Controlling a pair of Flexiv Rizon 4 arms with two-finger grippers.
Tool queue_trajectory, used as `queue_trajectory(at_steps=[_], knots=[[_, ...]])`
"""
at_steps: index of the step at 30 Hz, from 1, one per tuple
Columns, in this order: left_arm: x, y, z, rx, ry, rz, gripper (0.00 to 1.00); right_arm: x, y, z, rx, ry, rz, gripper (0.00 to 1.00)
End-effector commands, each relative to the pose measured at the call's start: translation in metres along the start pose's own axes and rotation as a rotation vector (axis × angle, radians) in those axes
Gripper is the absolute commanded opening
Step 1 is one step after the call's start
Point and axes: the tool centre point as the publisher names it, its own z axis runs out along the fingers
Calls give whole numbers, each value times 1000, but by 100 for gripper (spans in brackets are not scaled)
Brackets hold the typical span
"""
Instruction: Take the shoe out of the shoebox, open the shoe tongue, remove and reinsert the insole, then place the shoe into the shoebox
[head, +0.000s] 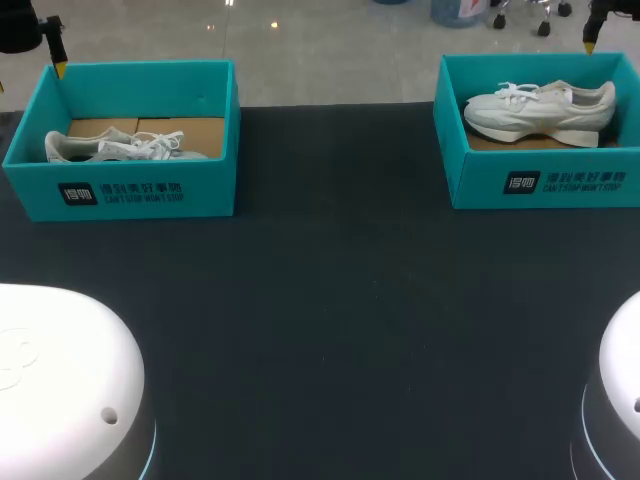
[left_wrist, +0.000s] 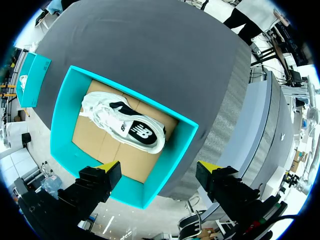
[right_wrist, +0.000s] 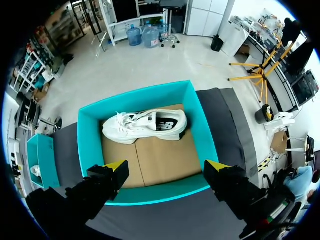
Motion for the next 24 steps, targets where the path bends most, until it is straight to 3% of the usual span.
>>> queue_trajectory(at_steps=[1,11,14,24], knots=[[0,0,0,-1,1,1,100,-1,8,2,76,3,0,100],[0,0,0,-1,1,1,100,-1,8,2,76,3,0,100],[0,0,0,-1,1,1,100,-1,16,22,83,-6,14,100],[0,0,0,-1,1,1,100,-12,35,62,76,-35,50,100]])
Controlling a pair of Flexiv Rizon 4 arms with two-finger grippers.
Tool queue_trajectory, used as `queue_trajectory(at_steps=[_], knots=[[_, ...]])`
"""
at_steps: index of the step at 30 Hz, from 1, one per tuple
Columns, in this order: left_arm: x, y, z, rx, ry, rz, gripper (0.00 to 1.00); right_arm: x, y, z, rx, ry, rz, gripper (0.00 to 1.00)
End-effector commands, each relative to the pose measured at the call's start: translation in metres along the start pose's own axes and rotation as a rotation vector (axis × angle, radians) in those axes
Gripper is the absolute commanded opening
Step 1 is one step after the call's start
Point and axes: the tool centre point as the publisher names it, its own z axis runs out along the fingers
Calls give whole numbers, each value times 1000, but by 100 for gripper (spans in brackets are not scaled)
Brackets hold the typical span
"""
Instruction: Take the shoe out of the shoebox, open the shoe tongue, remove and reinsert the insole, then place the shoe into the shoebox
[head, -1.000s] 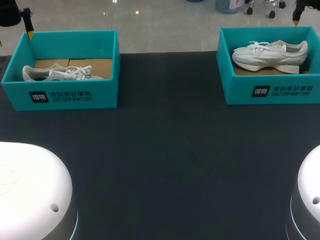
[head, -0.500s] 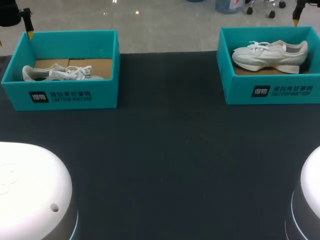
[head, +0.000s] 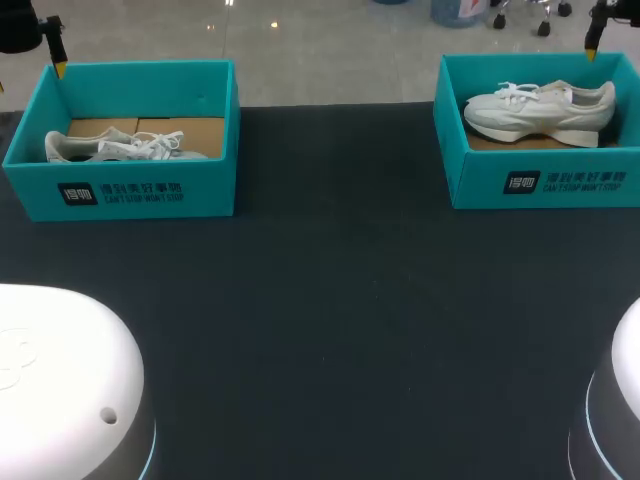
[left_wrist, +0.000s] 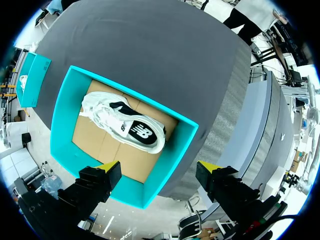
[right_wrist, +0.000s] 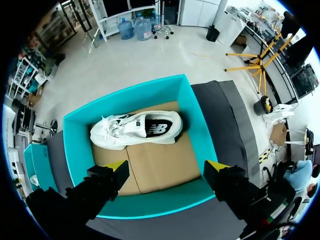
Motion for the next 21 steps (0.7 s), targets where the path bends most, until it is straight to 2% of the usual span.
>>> queue_trajectory(at_steps=[1,9,21], knots=[[0,0,0,-2,1,1,100,3,17,18,-1,2,-2,100],[0,0,0,-2,1,1,100,3,35,42,-14,0,19,100],[0,0,0,-2,1,1,100,1,42,75,15,-35,50,100]])
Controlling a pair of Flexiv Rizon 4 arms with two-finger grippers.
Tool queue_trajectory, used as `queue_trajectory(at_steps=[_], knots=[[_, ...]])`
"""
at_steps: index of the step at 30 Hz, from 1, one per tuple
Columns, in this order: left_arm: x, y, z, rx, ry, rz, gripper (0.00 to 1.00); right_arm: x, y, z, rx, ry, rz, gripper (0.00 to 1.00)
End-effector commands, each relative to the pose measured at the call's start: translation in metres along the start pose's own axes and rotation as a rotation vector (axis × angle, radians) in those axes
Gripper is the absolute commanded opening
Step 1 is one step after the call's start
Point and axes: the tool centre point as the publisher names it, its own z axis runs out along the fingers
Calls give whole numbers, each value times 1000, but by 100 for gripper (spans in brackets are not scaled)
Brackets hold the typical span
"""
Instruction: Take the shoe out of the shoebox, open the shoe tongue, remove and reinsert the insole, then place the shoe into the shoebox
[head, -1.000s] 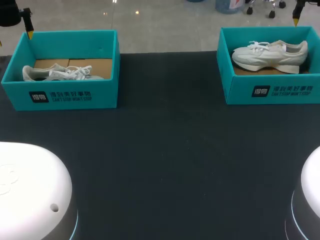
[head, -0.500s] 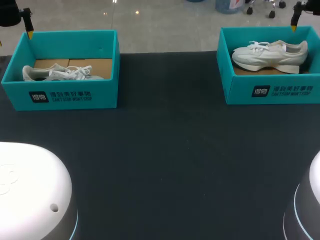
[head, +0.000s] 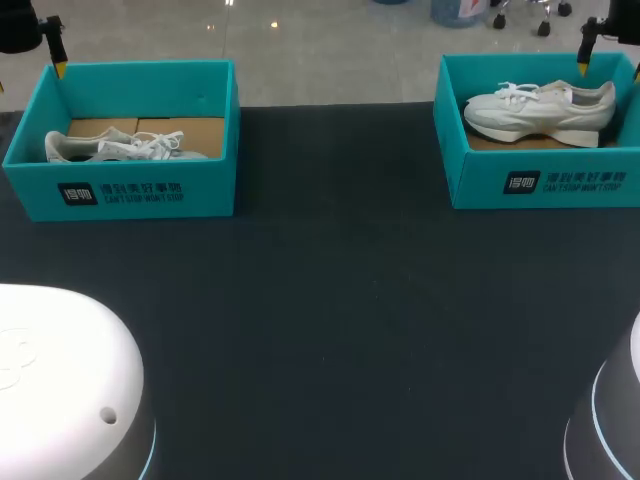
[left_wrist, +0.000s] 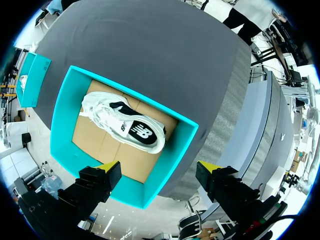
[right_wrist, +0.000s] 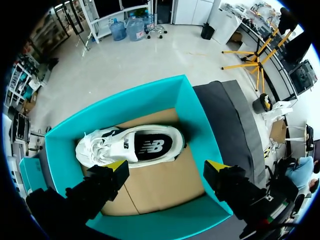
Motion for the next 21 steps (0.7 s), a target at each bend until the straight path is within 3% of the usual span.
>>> queue_trajectory(at_steps=[1,5,8,9,10,13,15,21], knots=[[0,0,0,-1,2,1,100,2,12,16,21,-5,8,100],[0,0,0,-1,2,1,100,-2,18,24,35,-17,17,100],[0,0,0,-1,2,1,100,-4,21,28,40,-23,21,92],[0,0,0,-1,2,1,100,-5,22,29,43,-25,23,82],[0,0,0,-1,2,1,100,-5,23,30,44,-26,26,79],[0,0,0,-1,2,1,100,-8,24,32,40,-27,40,81],[0,0,0,-1,2,1,100,-10,25,34,40,-27,44,51],[0,0,0,-1,2,1,100,-12,26,41,45,-37,43,49]])
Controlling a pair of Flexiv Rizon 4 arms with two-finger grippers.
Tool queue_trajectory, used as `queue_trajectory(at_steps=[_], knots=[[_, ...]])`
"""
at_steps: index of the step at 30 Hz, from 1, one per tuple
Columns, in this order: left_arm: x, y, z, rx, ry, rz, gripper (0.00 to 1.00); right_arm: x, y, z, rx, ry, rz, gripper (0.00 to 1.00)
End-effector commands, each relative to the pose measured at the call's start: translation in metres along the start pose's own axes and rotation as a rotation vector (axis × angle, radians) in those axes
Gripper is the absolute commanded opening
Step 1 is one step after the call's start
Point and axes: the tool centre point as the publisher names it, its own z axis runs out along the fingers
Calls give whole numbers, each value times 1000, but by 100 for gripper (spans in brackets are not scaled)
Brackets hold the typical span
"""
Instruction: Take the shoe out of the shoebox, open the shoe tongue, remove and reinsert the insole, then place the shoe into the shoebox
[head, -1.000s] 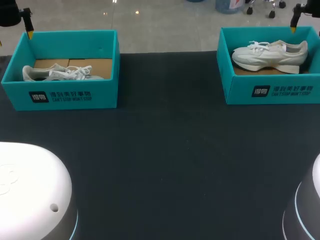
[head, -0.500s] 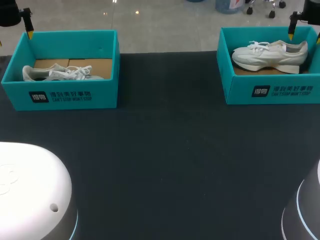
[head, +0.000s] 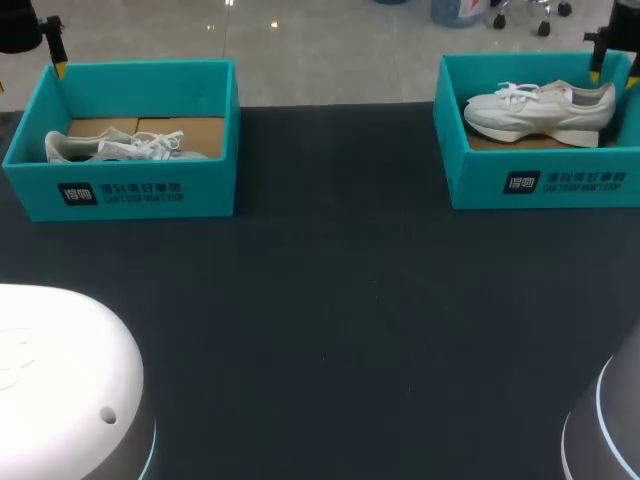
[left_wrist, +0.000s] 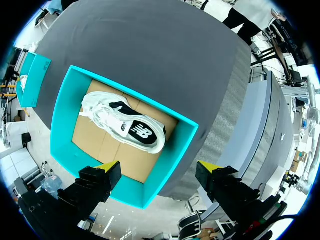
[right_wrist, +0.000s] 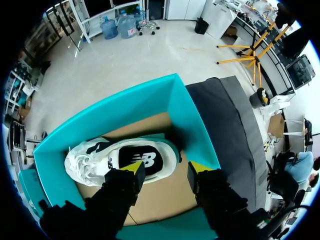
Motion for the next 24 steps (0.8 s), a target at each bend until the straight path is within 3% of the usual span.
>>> queue_trajectory(at_steps=[1,24], knots=[[0,0,0,-1,2,1,100,1,6,7,11,-4,0,49],[0,0,0,-1,2,1,100,-4,12,44,58,-37,9,45]])
